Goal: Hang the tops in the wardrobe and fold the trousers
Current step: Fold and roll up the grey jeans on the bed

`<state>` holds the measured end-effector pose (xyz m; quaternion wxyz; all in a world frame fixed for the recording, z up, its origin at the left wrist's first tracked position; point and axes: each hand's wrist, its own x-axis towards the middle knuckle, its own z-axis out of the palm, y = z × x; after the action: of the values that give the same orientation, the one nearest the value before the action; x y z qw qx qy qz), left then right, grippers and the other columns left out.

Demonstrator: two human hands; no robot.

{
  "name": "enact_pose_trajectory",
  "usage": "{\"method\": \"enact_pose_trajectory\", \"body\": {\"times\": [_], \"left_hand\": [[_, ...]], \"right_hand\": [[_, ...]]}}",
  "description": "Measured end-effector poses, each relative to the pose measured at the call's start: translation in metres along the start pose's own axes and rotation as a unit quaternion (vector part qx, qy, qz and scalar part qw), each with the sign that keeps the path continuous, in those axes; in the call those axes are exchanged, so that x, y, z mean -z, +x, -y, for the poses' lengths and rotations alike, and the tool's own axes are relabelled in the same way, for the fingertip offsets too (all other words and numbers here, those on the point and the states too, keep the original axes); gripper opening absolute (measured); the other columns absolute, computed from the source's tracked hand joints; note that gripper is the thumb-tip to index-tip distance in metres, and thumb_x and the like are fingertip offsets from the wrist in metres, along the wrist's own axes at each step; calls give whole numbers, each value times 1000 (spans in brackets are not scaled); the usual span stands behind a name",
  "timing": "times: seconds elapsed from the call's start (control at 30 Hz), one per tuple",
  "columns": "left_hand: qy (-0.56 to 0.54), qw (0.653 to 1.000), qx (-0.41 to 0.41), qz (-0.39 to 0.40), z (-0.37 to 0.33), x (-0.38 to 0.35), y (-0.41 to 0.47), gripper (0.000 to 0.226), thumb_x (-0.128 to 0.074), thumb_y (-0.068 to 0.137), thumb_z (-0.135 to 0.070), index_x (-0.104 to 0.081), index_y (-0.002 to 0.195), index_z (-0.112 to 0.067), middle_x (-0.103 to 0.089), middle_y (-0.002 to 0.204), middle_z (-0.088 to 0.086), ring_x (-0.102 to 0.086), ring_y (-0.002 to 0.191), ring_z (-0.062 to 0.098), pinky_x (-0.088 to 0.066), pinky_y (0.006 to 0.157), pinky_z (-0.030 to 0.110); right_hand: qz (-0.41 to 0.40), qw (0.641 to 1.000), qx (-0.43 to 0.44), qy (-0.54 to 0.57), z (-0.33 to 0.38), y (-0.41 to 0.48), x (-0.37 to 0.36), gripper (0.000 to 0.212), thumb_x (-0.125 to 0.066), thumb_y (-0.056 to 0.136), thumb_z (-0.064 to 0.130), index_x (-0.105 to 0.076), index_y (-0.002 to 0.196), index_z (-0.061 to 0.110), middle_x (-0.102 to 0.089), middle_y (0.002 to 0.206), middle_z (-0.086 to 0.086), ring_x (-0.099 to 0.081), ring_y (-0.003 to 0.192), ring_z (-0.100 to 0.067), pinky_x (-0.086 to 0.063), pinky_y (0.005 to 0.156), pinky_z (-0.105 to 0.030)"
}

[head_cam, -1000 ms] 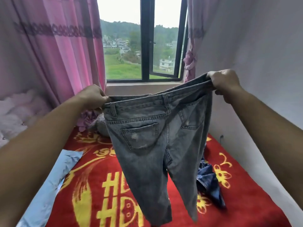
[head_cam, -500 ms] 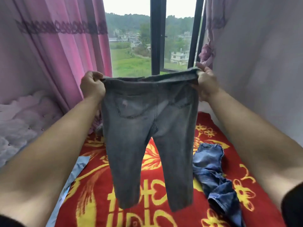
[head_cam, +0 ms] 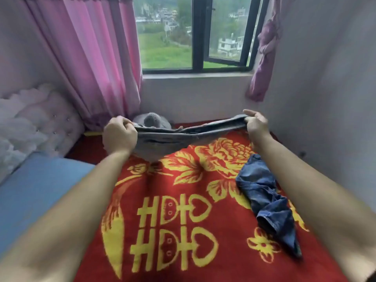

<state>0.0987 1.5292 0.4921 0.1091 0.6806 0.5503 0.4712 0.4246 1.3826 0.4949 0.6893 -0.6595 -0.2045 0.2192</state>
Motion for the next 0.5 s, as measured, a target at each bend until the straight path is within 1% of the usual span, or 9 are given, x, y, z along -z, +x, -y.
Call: {"method": "enact_pose_trajectory", "body": {"times": [0.03, 0.1, 0.17, 0.23, 0.3, 0.33, 0.4, 0.47, 0.5], "left_hand": [[26, 999, 27, 27, 26, -12, -29, 22, -49, 86, -11, -71, 91, -8, -68, 101, 21, -60, 96, 41, -47, 82, 42], [79, 988, 81, 109, 76, -33, -90, 20, -51, 86, -10, -70, 92, -9, -67, 104, 20, -60, 97, 41, -46, 80, 41], [131, 962, 127, 205, 123, -48, -153, 23, -51, 85, -8, -71, 93, -15, -69, 106, 16, -61, 97, 39, -46, 78, 37], [181, 925, 167, 289, 163, -60, -215, 28, -51, 83, -7, -73, 91, -23, -71, 106, 12, -63, 98, 37, -46, 76, 34], [222, 889, 199, 347, 197, -71, -269, 31, -52, 82, -8, -74, 91, -28, -72, 107, 9, -64, 99, 35, -48, 77, 33], [241, 873, 212, 366, 213, -76, -292, 32, -52, 82, -10, -74, 93, -30, -71, 108, 9, -64, 101, 35, -49, 79, 34], [275, 845, 234, 395, 240, -81, -334, 35, -52, 81, -12, -74, 97, -33, -71, 110, 8, -63, 105, 34, -49, 84, 34], [306, 820, 241, 420, 262, -82, -372, 37, -51, 81, -12, -74, 98, -34, -71, 110, 6, -63, 105, 33, -49, 83, 34], [317, 810, 240, 431, 270, -80, -391, 36, -50, 82, -12, -74, 98, -34, -71, 109, 5, -63, 104, 32, -49, 82, 34]], "right_hand": [[1, 999, -43, -17, -39, -10, 4, 33, -40, 93, -1, -61, 111, 16, -61, 99, -10, -60, 73, -20, -57, 57, -30], [8, 989, -125, -74, -120, -33, 15, 31, -39, 93, -4, -59, 107, 14, -62, 96, -13, -65, 71, -27, -57, 48, -32], [18, 970, -179, -164, -203, -61, 29, 33, -40, 90, -3, -62, 105, 17, -66, 101, -17, -69, 70, -35, -58, 50, -38], [32, 943, -206, -260, -279, -90, 48, 38, -40, 90, -3, -66, 108, 18, -67, 104, -16, -70, 67, -33, -60, 50, -39], [67, 907, -211, -358, -346, -115, 69, 40, -42, 88, 2, -69, 108, 23, -71, 106, -12, -71, 72, -32, -62, 59, -38], [91, 885, -209, -407, -374, -128, 79, 39, -43, 88, 5, -70, 107, 26, -73, 107, -12, -71, 79, -33, -62, 69, -39], [138, 839, -213, -482, -419, -155, 99, 36, -48, 90, 10, -71, 113, 25, -73, 114, -11, -69, 99, -34, -54, 89, -34], [172, 802, -209, -533, -449, -184, 118, 35, -49, 93, 12, -70, 120, 22, -69, 123, -10, -61, 115, -34, -46, 97, -33], [186, 784, -206, -555, -461, -198, 128, 36, -48, 94, 13, -68, 122, 22, -68, 125, -10, -60, 117, -35, -45, 98, -35]]}}
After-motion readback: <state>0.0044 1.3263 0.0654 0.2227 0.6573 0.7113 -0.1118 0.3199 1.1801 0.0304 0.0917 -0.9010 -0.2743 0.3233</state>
